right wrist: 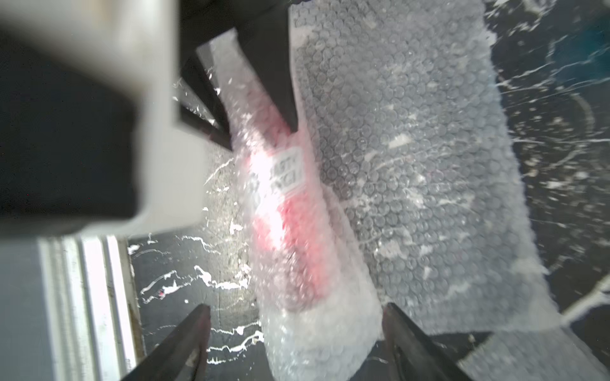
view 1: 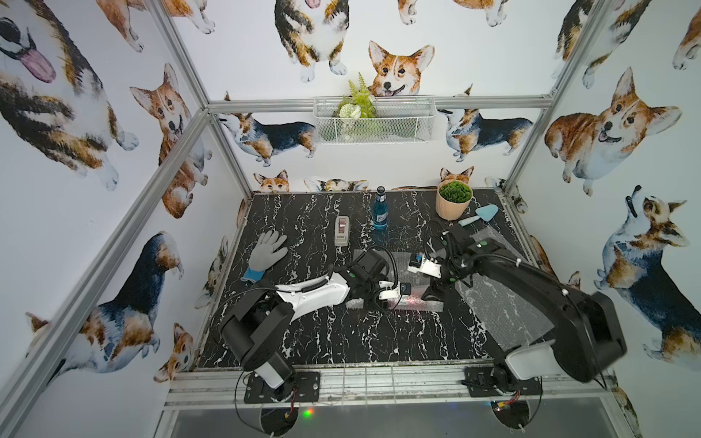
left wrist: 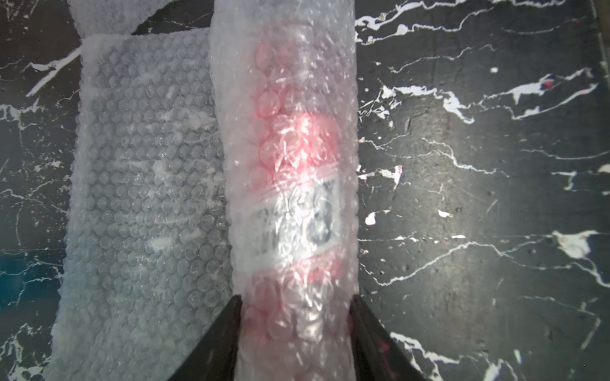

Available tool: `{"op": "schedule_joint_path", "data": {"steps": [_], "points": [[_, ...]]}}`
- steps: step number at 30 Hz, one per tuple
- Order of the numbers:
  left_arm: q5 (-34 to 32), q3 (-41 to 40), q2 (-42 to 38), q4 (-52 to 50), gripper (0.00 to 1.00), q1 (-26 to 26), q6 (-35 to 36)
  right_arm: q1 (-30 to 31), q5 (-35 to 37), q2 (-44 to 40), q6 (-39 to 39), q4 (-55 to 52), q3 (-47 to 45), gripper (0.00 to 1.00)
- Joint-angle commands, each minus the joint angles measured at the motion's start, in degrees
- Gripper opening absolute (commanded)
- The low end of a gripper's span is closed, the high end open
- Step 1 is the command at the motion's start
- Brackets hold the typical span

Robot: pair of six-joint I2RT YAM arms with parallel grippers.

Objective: Wrap wine bottles in bubble wrap
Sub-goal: Wrap the wine bottle in bubble wrap.

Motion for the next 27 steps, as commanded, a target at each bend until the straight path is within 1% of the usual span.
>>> {"op": "schedule_joint_path", "data": {"steps": [1, 2, 5, 7, 8, 9, 11, 14, 17, 19, 21, 22, 24, 25, 27], "points": [[3.7, 2.1, 1.2, -5.6, 0.52, 0.6, 1.9, 4.3, 8.8, -11.1, -1.6, 17.0, -9.8, 0.85], [3.8, 2.6, 1.2, -6.1, 0.52, 0.7, 2.1, 5.8, 10.0, -14.0, -1.9, 18.3, -12.4, 0.86], [4.7, 4.4, 3.5, -8.3, 0.52, 0.9, 2.7, 9.9, 11.5, -18.7, -1.8, 17.4, -16.5, 0.86], [5.2, 5.4, 4.2, -9.6, 0.52, 1.0, 3.0, 15.1, 15.8, -20.7, -2.3, 18.4, -19.3, 0.86], [5.6, 6.0, 4.6, -10.5, 0.52, 1.2, 3.2, 18.3, 19.3, -20.8, -3.8, 20.8, -21.1, 0.86], [5.9, 6.4, 4.8, -11.1, 0.52, 1.3, 3.4, 20.3, 21.7, -20.3, -5.1, 23.1, -22.1, 0.87], [6.3, 6.9, 5.2, -11.7, 0.52, 1.8, 3.5, 22.6, 22.5, -17.6, -6.7, 27.4, -23.1, 0.86], [6.8, 7.8, 5.8, -12.9, 0.52, 2.1, 3.6, 25.6, 25.5, -13.0, -8.9, 33.1, -24.2, 0.86], [7.0, 8.5, 6.3, -13.6, 0.52, 2.3, 3.9, 26.7, 32.1, -7.4, -11.1, 42.1, -25.3, 0.88], [7.3, 8.8, 6.4, -14.0, 0.52, 2.6, 4.0, 26.9, 31.8, -4.3, -11.2, 45.9, -24.9, 0.88], [7.7, 9.2, 6.6, -14.4, 0.52, 2.9, 4.0, 27.2, 31.9, -1.0, -11.5, 46.8, -24.0, 0.87], [7.8, 9.3, 6.7, -14.6, 0.52, 2.9, 4.0, 27.3, 33.3, 0.7, -12.0, 48.5, -24.0, 0.88], [8.2, 9.6, 6.9, -15.1, 0.52, 2.9, 4.1, 27.7, 39.7, 5.9, -14.1, 55.4, -23.8, 0.87], [8.3, 9.6, 6.9, -15.1, 0.52, 2.9, 4.0, 27.7, 40.6, 7.0, -14.9, 56.8, -23.6, 0.88], [8.4, 9.7, 6.8, -15.3, 0.52, 3.0, 4.0, 27.7, 40.1, 7.8, -15.1, 56.0, -22.3, 0.87]]}}
